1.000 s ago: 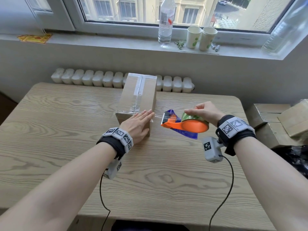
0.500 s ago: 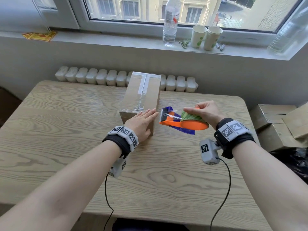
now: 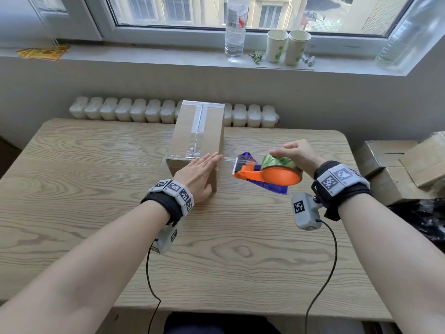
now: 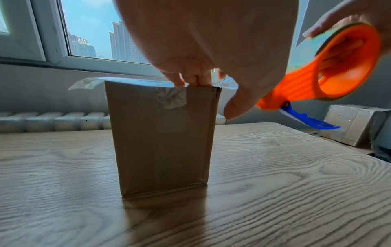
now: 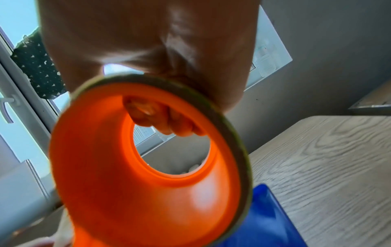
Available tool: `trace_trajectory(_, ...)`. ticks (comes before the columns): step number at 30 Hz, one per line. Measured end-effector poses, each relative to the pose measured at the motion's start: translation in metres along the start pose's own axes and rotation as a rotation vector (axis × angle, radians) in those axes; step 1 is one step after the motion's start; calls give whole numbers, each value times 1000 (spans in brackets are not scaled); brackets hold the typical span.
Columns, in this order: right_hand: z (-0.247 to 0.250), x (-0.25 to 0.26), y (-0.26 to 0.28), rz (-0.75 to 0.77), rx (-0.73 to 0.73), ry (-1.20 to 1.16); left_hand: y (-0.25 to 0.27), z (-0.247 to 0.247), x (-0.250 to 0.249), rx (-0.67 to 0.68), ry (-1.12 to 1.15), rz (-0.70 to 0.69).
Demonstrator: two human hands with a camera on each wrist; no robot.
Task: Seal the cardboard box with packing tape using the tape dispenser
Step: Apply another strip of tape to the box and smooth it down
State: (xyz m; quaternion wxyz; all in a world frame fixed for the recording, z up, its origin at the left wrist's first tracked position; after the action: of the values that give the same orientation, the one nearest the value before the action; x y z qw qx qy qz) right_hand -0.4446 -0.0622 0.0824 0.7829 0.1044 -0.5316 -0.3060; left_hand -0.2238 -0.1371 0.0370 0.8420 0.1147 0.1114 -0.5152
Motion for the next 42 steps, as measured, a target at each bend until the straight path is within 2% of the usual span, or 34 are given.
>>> trace_trajectory(4, 0, 2, 5, -1, -40, 77, 0, -2, -1, 19, -32, -6)
trace_trajectory(15, -11, 9, -4, 102, -52, -76, -2, -7, 5, 102, -50, 14)
trace_trajectory(23, -13, 9, -8, 133, -57, -62, 0, -7, 5, 101, -55, 19)
trace_trajectory(27, 1, 24, -6, 209, -105, -283, -1, -7, 3, 100, -73, 9)
trace_trajectory(31, 11, 41, -3, 227, -173, -164, 0, -5, 2, 109, -48, 8)
trace_trajectory(37, -11, -8, -4, 71, -249, -4, 7, 5, 2, 44, 71, 2)
trace_trajectory(39, -22, -22, -3, 35, -330, 112, 14, 9, 7, -4, 17, 43)
trace_trajectory(42, -43, -34, 6, -9, -400, 226, 33, 15, 25, -93, 26, 188)
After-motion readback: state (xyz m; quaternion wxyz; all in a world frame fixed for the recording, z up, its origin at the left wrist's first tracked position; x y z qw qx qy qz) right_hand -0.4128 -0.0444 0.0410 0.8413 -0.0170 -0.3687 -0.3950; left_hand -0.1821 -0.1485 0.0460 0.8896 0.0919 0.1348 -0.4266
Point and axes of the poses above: each hand's wrist, its own y-axis away from the middle knuckle, its own z-axis out of the back of the hand, x = y × z, the point moved 7 cm from there along -y, towards the middle knuckle, and after that the axes turned 10 degrees about -z, right-handed, at the moved point
